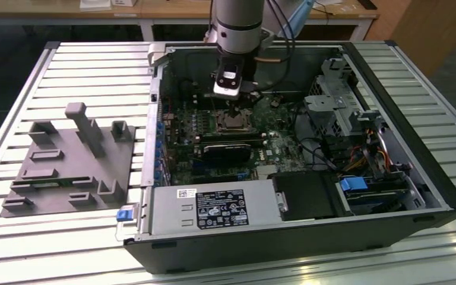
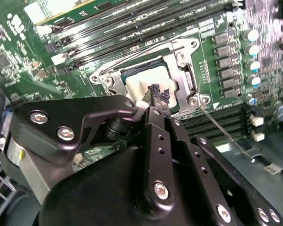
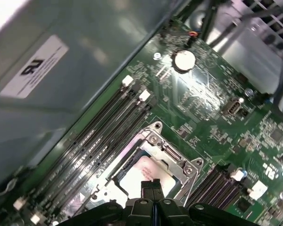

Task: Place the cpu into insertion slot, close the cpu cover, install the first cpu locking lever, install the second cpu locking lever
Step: 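Close the cpu cover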

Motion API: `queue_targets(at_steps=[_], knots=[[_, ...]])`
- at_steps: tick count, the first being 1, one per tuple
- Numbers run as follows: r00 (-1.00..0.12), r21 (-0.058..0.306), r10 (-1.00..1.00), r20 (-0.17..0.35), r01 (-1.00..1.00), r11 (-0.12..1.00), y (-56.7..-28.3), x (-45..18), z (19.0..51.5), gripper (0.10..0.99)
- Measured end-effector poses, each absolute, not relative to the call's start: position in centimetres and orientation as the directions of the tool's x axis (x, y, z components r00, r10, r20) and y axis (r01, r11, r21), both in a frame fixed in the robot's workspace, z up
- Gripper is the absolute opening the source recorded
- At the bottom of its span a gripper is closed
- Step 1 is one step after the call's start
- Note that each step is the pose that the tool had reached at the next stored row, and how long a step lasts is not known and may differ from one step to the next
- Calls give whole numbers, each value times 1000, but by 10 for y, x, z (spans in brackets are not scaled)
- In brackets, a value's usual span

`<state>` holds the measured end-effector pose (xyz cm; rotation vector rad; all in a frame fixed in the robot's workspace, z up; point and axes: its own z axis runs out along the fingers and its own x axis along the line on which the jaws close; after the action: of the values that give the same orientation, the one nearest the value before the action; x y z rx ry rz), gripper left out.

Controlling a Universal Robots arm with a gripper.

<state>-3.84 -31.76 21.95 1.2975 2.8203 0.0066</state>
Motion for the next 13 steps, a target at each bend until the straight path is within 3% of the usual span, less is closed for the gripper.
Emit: queue_targets(at_steps=[13], knots=[[-805, 3, 591, -47, 592, 806, -318, -38, 219, 102]])
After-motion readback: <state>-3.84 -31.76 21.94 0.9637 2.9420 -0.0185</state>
